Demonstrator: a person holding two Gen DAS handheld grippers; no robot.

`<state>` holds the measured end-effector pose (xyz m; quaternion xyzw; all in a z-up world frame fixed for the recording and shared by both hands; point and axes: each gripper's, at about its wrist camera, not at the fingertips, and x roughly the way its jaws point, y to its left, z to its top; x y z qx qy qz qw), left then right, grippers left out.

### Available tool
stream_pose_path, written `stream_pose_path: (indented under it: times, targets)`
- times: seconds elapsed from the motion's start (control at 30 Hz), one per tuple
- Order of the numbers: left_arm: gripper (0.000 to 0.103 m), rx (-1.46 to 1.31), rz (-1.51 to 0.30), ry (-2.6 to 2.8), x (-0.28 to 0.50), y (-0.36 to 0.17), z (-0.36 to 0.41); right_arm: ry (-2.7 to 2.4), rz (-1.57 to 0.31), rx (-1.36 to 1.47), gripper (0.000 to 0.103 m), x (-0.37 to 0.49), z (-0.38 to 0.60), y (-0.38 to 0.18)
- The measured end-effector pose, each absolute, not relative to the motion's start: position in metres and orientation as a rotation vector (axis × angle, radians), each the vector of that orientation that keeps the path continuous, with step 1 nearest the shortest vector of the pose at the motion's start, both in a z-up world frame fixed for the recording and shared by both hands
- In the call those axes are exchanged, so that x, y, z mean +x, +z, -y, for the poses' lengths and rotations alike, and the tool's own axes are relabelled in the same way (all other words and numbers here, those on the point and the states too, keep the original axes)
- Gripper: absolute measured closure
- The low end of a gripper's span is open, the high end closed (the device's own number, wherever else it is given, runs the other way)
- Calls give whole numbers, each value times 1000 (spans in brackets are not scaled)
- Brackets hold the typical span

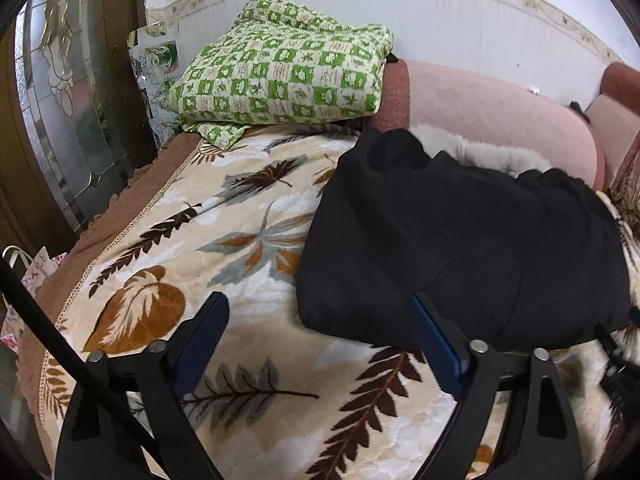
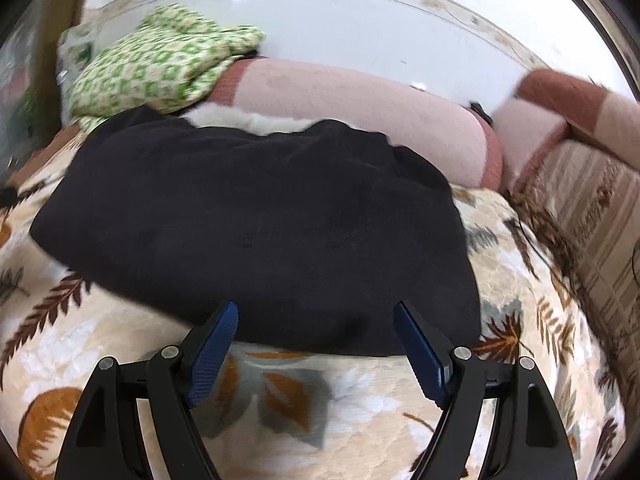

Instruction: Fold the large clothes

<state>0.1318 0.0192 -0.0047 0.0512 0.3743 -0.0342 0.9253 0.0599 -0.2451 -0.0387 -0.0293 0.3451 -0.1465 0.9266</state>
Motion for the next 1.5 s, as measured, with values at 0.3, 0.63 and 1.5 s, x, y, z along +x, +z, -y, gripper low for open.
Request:
stream_pose_path:
  times: [0.3,0.63,1.5]
  targets:
    - [24,22,-869,-83,166,-25,-36,-446,-684,259,13,51,332,-40]
    - [23,-509,-1088,-368,236,-74,-79,-234,-716,847,4,53,394,-96]
    - [65,-498,-976,-391,216,-34,-51,-51,-654,877,40,100,370,-73]
